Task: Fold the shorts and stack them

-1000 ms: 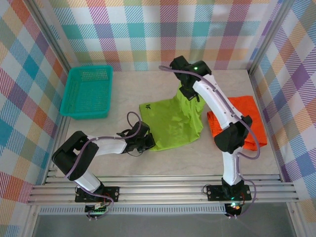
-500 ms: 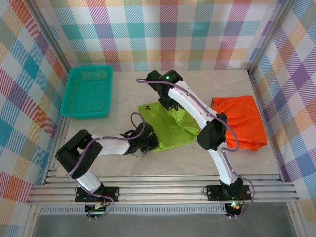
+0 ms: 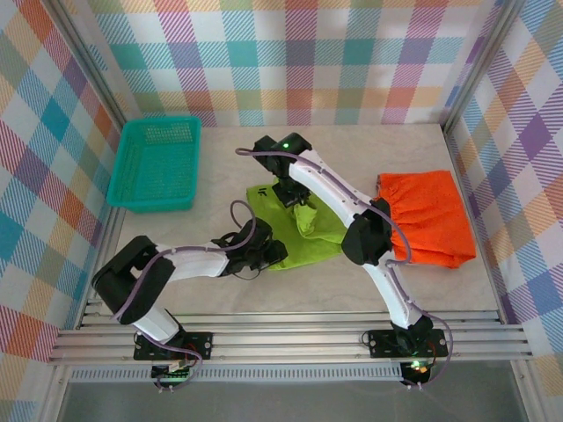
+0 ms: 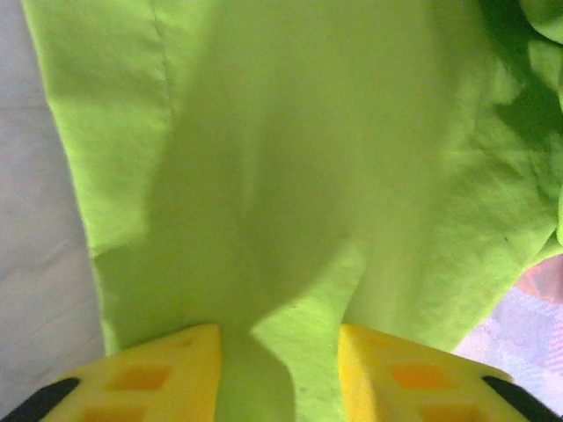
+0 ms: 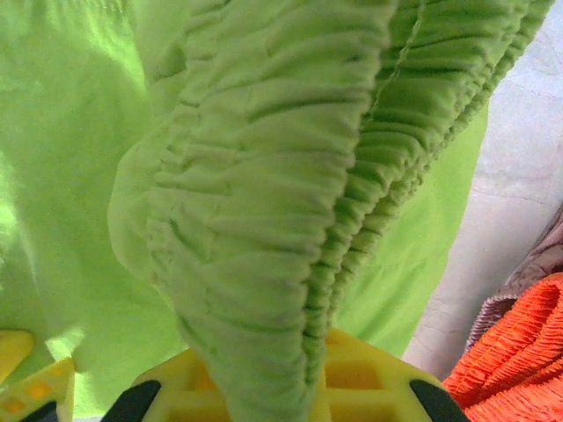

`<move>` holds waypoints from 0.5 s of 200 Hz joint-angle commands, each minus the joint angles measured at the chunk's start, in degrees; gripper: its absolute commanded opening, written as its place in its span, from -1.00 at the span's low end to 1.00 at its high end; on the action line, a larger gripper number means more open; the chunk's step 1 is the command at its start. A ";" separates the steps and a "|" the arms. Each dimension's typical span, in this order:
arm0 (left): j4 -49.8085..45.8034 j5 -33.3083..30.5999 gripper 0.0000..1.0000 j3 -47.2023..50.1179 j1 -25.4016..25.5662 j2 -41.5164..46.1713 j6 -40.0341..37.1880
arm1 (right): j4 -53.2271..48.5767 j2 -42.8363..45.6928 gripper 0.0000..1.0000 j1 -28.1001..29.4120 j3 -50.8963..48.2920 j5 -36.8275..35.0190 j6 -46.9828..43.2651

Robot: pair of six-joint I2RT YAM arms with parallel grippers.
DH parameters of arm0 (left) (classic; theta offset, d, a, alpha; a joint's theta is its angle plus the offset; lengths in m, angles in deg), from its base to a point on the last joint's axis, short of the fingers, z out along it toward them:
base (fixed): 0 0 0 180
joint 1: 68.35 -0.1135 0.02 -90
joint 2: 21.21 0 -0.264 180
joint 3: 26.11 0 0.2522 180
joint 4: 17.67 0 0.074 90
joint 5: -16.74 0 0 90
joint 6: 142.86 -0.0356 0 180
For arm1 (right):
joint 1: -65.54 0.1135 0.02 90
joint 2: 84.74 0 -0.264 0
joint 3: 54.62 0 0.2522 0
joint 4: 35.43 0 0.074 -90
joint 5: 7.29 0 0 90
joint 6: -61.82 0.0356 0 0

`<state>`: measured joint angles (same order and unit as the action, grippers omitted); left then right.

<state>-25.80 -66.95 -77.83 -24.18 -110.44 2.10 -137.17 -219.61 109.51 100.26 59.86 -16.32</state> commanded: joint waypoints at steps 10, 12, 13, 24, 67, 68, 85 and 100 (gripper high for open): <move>-7.32 -4.90 0.21 2.89 0.72 10.19 0.48 | 0.50 -1.02 -0.73 0.42 2.00 3.04 1.41; -7.79 -5.34 0.24 3.02 0.70 10.91 0.49 | 0.59 -1.04 -0.72 0.38 2.00 3.24 1.41; -7.94 -5.52 0.26 3.13 0.68 11.27 0.54 | 0.65 -1.07 -0.71 0.35 2.03 3.33 1.37; -10.06 -7.51 0.49 4.05 0.57 15.63 0.75 | 1.03 -1.10 -0.64 0.47 2.05 4.38 1.41; -18.73 -15.55 0.86 5.44 -0.47 32.01 1.11 | 4.75 -0.67 -0.25 0.84 2.40 16.47 4.25; -18.90 -15.67 0.87 5.44 -0.48 32.41 1.11 | 4.93 -0.62 -0.24 0.85 2.36 17.02 4.37; -21.09 -18.17 0.92 4.99 -1.31 38.40 1.06 | 9.18 0.32 -0.14 0.77 2.31 28.23 6.61; -24.43 -20.13 0.96 4.19 -1.97 43.34 0.79 | 14.42 1.73 -0.02 0.77 2.20 39.09 8.91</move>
<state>-43.33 -81.12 -73.11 -24.99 -73.33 3.33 -130.77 -220.03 109.79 100.48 79.27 -12.06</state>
